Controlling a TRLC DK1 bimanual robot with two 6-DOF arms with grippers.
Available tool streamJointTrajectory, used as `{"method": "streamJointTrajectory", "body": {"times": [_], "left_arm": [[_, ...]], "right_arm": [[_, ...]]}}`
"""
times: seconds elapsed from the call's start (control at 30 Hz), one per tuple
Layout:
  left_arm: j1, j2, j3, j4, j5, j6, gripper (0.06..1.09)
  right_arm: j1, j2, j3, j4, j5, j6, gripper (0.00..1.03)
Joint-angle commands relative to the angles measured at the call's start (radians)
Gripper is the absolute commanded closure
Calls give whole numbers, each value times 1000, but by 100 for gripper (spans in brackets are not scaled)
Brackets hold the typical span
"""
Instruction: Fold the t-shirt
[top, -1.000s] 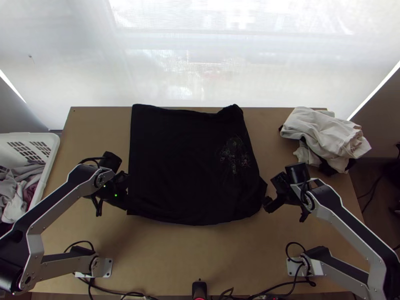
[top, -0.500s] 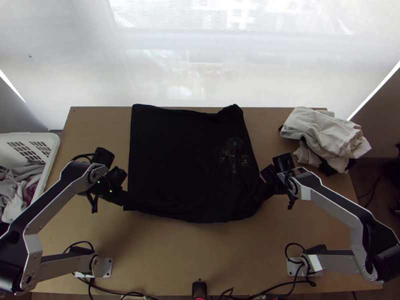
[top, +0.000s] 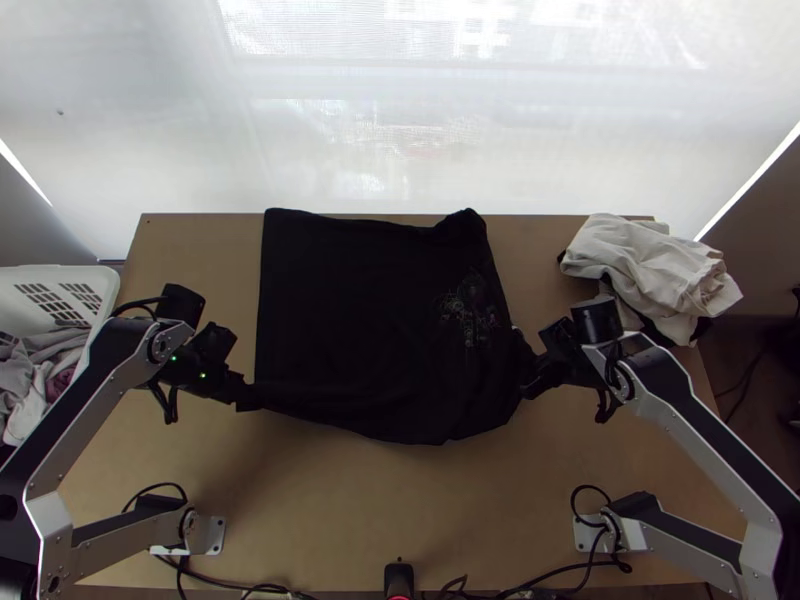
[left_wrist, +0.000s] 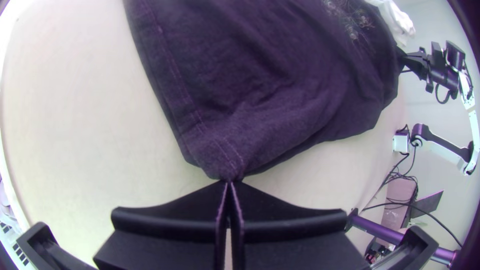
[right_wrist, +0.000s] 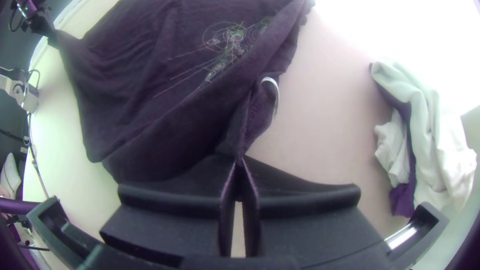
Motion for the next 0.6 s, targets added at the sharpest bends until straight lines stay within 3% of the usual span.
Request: {"method": "streamJointTrajectory", "body": {"times": [0.0,0.3,0.57], "left_arm": [[35,-84,53,-88,16,8,105],[173,-153,104,-183,48,77,105],[270,-160,179,-255,143,115,105]], "right_arm": [[23,-117,112,-171,-7,32,100],[47,-159,256,-388,-30,65,100],[52,-143,416,-522,-109,99,100]]}}
